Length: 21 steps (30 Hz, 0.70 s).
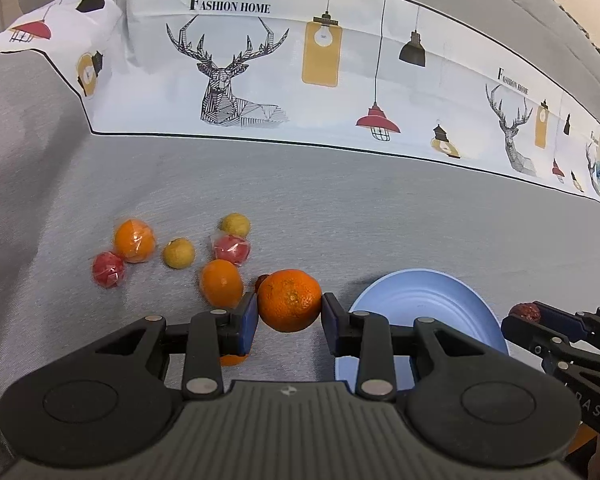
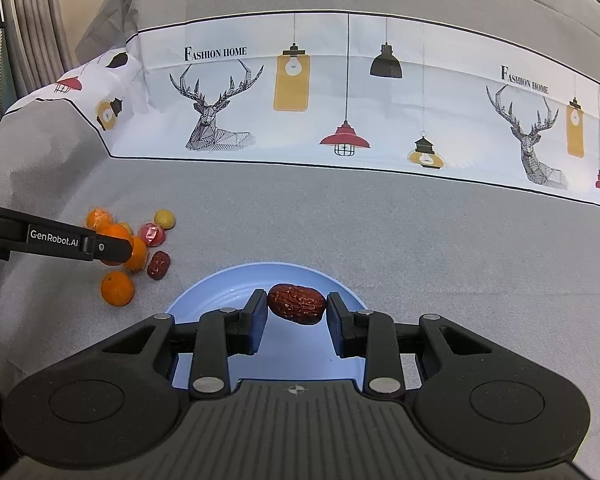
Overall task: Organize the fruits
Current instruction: 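Carry the date over the blue plate with the right tool while the left tool carries the orange there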
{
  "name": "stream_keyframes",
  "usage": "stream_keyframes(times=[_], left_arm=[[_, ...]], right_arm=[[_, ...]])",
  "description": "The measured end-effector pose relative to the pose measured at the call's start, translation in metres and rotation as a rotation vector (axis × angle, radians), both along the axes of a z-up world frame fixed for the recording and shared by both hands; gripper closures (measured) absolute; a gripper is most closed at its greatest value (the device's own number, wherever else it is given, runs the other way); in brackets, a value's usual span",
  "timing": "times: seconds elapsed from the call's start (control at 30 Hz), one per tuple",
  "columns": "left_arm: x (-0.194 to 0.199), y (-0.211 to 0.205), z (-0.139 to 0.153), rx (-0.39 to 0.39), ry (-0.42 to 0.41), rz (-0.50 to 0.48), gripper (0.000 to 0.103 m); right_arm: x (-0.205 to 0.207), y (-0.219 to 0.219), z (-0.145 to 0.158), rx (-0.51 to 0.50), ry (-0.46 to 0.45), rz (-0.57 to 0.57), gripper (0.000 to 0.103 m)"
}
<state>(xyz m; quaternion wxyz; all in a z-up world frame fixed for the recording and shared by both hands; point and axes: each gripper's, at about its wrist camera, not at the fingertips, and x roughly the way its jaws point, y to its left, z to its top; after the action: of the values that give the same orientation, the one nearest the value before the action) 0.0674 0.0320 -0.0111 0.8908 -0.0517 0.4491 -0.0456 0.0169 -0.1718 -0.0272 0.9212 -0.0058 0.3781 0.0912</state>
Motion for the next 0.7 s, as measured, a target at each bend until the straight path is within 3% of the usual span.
stream_keyframes(times=[0.7], left_arm=[[-0.002, -0.0088, 0.0001, -0.026, -0.009, -0.076, 0.065]], right_arm=[[-0.0003, -0.0016, -0.0024, -0.004, 0.003, -0.002, 0.069]])
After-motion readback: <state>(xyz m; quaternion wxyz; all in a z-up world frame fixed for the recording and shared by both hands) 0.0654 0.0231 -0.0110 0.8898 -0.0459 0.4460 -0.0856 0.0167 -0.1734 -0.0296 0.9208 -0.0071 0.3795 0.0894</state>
